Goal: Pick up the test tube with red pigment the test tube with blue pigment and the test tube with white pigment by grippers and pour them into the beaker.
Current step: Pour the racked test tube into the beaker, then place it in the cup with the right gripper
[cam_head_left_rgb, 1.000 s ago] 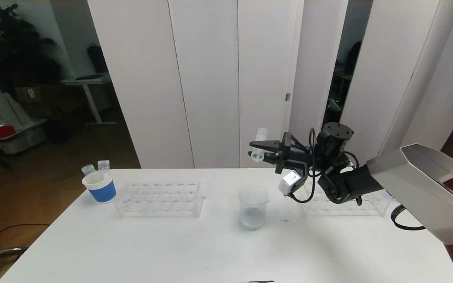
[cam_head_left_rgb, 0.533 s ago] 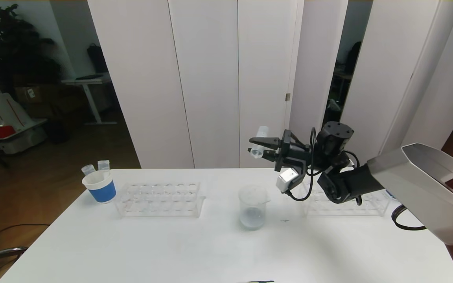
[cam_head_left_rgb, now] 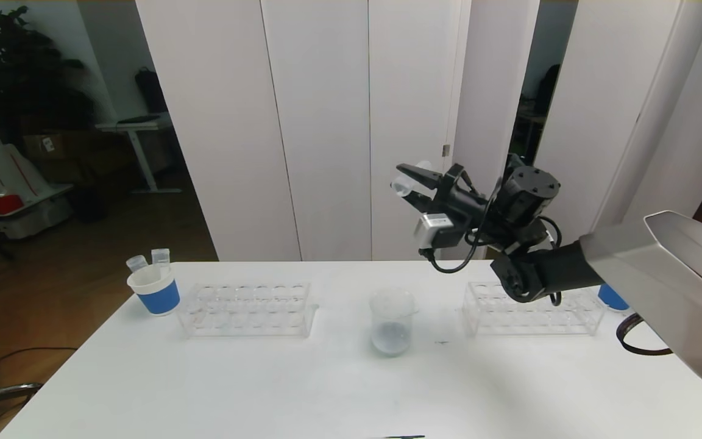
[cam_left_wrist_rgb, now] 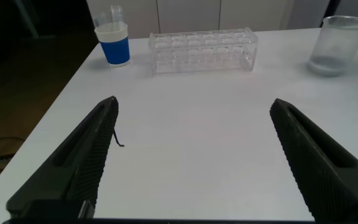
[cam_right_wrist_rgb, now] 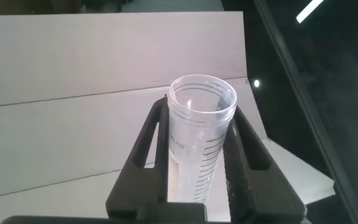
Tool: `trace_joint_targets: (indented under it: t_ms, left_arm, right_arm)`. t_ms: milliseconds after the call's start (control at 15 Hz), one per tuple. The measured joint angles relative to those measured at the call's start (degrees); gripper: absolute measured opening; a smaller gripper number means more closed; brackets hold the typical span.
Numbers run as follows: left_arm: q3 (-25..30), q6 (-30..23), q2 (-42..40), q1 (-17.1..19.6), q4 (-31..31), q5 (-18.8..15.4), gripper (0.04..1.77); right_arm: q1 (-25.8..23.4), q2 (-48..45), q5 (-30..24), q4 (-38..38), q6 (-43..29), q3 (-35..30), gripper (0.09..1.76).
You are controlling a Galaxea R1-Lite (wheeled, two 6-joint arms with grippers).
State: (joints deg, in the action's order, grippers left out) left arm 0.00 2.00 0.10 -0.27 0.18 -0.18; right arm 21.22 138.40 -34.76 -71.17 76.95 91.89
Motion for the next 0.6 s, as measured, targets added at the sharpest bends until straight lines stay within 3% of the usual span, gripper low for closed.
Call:
trace_joint_targets:
  t_ms: [267, 600]
  left_arm:
    - [0.0, 0.0, 0.0, 0.0, 0.0, 0.0, 1.74]
    - [0.0, 0.0, 0.0, 0.0, 0.0, 0.0, 1.74]
  right_arm:
    - [0.2, -1.1, 14.8, -6.7, -10.8, -0.5, 0.58]
    - [0.1, -3.3, 44.5, -8.2, -25.6, -1.2, 0.58]
